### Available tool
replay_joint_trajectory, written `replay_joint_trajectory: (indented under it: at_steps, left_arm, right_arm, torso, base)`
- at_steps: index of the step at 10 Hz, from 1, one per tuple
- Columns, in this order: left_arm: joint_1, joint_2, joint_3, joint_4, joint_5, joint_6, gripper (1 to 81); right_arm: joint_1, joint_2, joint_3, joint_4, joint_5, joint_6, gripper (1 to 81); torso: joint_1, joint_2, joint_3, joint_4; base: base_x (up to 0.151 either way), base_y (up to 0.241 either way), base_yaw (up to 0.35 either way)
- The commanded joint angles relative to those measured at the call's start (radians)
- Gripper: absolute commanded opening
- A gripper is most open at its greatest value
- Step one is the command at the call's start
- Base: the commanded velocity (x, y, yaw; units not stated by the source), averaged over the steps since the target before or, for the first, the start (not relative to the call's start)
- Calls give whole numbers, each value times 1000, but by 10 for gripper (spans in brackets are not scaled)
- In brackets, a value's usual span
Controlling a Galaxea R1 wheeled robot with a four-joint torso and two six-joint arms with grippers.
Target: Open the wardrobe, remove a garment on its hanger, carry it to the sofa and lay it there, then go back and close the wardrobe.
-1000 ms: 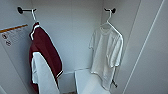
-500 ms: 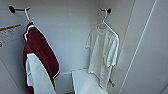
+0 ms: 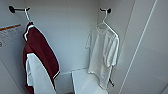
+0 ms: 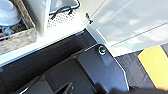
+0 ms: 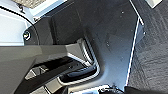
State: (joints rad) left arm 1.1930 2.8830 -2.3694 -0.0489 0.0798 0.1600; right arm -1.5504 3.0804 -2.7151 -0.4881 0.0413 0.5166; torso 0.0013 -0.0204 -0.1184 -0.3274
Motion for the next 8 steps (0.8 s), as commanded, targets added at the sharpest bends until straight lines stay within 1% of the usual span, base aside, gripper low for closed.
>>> replay_joint_trajectory:
  at_steps: [1,2,3,4,7,8]
  left_arm:
    - [-193,-40,90,1,103,-4,811]
    - [-227,-42,102,-5,103,-7,811]
    - [-256,-49,120,-20,125,-13,811]
    - [-287,-74,200,-23,159,-14,811]
    - [-352,-157,383,-29,146,-16,811]
    - [-385,-184,449,-51,147,-16,811]
  right_arm:
    - [45,7,8,-10,-50,-3,811]
    - [45,7,8,-13,-50,-3,811]
    - [45,7,8,-15,-49,-4,811]
    - [46,8,8,-14,-49,-4,811]
    - [48,7,3,-14,-50,-4,811]
    - [48,8,2,-14,-52,-4,811]
  torso:
    - [0,0,0,0]
    - [0,0,0,0]
    - [0,0,0,0]
    - [0,0,0,0]
    - [1,0,0,0]
    - [1,0,0,0]
  base:
    - [0,0,0]
    - [0,0,0]
    - [0,0,0]
    - [0,0,0]
    - [0,0,0]
    - [0,0,0]
